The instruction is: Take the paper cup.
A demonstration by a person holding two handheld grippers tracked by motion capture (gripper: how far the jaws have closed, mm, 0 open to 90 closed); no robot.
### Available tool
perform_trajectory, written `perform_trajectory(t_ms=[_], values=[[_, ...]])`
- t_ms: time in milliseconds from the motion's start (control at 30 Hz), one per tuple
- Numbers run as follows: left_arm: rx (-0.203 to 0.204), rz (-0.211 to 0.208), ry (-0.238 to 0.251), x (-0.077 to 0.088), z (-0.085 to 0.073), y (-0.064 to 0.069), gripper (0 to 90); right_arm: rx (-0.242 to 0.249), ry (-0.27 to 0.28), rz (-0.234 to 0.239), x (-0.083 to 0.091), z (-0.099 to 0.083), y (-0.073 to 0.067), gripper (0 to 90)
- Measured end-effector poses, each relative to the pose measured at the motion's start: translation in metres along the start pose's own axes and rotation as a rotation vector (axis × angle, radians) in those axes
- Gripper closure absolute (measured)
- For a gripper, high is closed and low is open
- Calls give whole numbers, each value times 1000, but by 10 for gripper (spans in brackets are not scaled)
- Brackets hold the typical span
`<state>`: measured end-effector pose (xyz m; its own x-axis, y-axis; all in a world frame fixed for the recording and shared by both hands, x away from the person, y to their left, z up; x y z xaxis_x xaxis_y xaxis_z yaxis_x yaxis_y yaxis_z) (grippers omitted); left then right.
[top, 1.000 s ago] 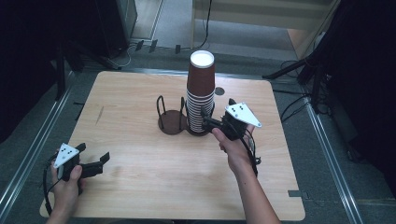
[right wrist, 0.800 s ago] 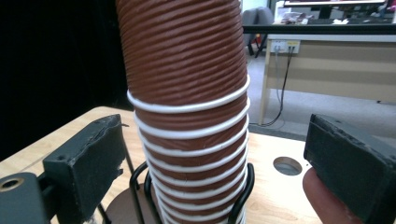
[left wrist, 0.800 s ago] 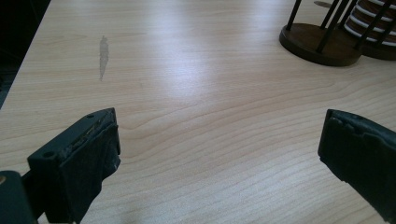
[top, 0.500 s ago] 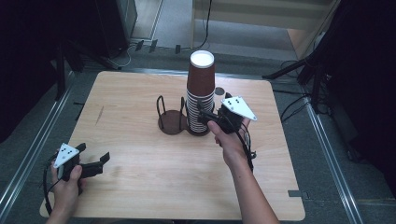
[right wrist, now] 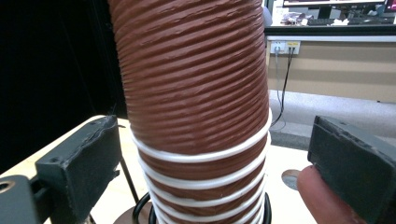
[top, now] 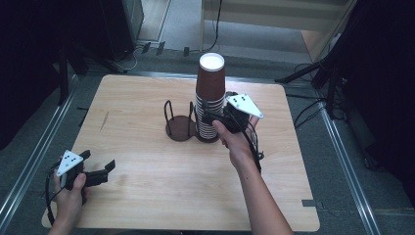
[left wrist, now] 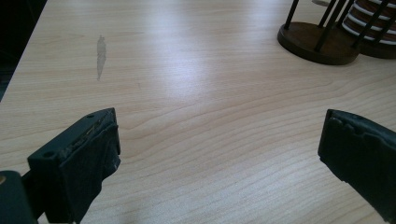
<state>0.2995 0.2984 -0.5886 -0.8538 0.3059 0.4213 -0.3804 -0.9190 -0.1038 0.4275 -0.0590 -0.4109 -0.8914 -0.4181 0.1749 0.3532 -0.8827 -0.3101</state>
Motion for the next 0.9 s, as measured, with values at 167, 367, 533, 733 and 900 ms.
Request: perform_trajectory(t_ms=[167,367,533,733,900], values=[[0,-2,0,0,0,0,0,-4,-2,-7,-4,1,0,23],[-1,-5,0,0,0,0,0,-2,-3,-15,-10,3,0,18],[0,-8,2,-1,0,0,0,2,-5,-17,-14,4,-2,16],[2,-5,2,-1,0,-1,0,13,2,-14,-20,8,-5,9],[8,-10,4,0,0,-1,0,21,1,-17,-25,9,-7,4]])
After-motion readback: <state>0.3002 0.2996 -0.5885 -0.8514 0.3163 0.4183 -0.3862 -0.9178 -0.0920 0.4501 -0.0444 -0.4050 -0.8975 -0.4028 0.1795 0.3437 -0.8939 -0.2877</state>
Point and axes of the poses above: each handheld gripper's, and its own axes: x roughly backward along the jaws, z roughly out of its top, y roughly to its right, the point moved 9 cm from there along -x, roughly forward along the jaws, and after that the axes turned 14 degrees about -x, right-handed, at the moved point
